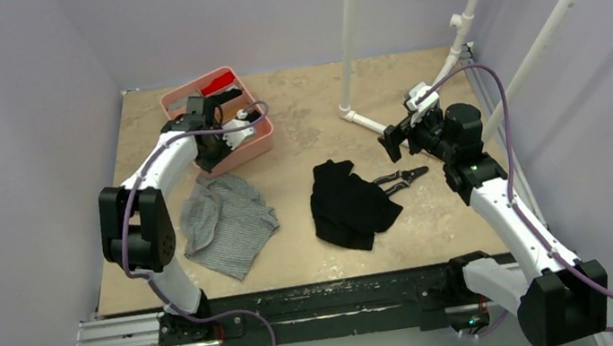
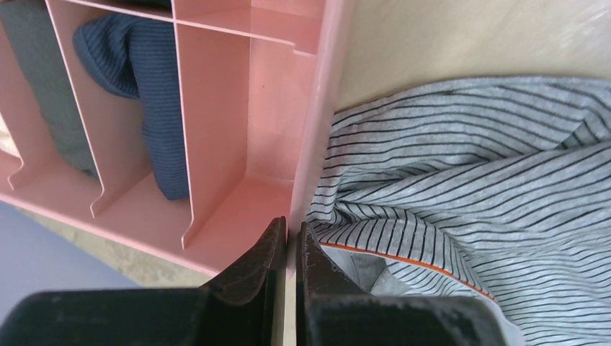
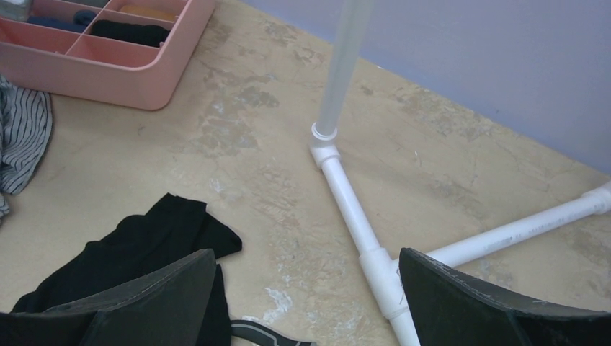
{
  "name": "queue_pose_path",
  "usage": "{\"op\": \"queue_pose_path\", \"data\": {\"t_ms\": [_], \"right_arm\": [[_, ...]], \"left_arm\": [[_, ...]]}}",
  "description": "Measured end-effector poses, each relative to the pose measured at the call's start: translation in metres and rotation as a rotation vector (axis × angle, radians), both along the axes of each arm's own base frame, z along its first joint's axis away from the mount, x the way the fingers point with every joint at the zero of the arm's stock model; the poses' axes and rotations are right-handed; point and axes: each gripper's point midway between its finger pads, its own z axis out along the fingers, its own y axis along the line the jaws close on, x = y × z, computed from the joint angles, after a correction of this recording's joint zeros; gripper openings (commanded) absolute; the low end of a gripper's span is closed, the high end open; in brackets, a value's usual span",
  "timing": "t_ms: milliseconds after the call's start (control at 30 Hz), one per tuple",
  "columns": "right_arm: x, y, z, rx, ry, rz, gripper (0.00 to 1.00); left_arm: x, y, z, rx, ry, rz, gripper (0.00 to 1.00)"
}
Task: Roll the underwear
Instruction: Move the storage box to the corner of the board.
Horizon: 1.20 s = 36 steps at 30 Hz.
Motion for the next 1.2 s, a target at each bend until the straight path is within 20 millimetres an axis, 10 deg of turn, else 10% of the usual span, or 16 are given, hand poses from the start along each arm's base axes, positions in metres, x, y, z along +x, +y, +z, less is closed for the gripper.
{"op": "queue_pose_path", "data": {"t_ms": [433,700,867,1200], "right_arm": [[0.000,0.000,0.000,0.000,0.000,0.003,0.99],[0.000,0.001,0.000,0.002,0.000,0.006,0.99],[-0.001,0.001,0.000,0.002,0.000,0.009,0.99],[0.000,0.003,-0.004,0.003,0.012,0.019,0.99]], "left_arm": [[-0.001,0.104,0.000,0.166,0.021,0.077,0.06],[-0.023,0.155,-0.001,0.242,0.050,0.126,0.51],[-0.042,0.143,0.020,0.177,0.013,0.121,0.75],[-0.098,0.053,0.042,-0.089,-0.086,-0.019,0.76]]}}
